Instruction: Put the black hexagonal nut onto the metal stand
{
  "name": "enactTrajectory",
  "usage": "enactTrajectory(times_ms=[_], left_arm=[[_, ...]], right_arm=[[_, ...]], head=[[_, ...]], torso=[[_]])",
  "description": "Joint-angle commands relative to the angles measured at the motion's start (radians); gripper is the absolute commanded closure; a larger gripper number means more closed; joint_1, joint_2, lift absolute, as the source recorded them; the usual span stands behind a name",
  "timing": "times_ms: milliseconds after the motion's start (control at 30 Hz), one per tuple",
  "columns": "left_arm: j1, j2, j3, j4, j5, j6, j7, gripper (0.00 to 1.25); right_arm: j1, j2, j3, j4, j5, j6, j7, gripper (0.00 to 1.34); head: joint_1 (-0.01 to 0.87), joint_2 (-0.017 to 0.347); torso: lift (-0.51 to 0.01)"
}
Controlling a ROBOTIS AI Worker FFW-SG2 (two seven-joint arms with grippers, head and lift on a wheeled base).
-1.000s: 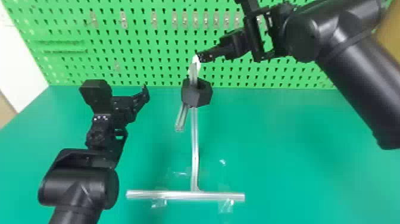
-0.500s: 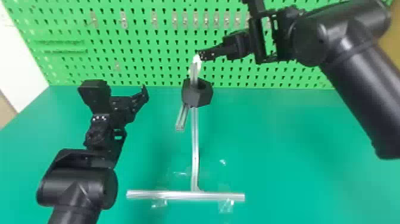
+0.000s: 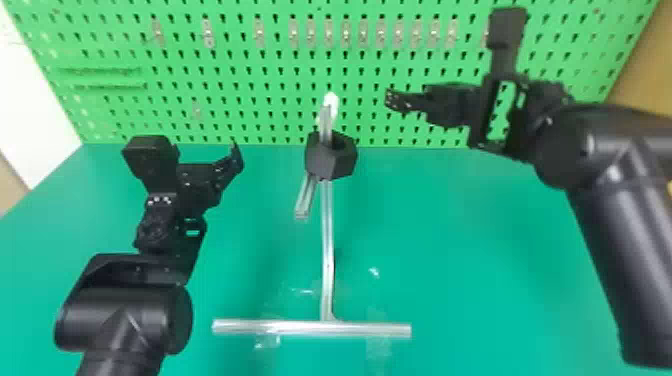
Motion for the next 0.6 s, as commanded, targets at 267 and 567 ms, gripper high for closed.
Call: enactTrajectory(times_ms=[267,567], left_arm=[[0.003,0.0,0.003,-0.007,0.004,0.0,0.0,0.15],[0.008,-0.002,0.006,-0.008,0.009,0.0,0.0,0.15]], right_arm=[[0.181,0.056,-0.147,-0.008,0.006,-0.22,-0.131,0.0],[0.27,0.084,-0.16,-0.014,0.11,-0.34,-0.24,0.0]], head=[[0.693,0.081],[0.693,0.081]], torso=[[-0.001],[-0.001]])
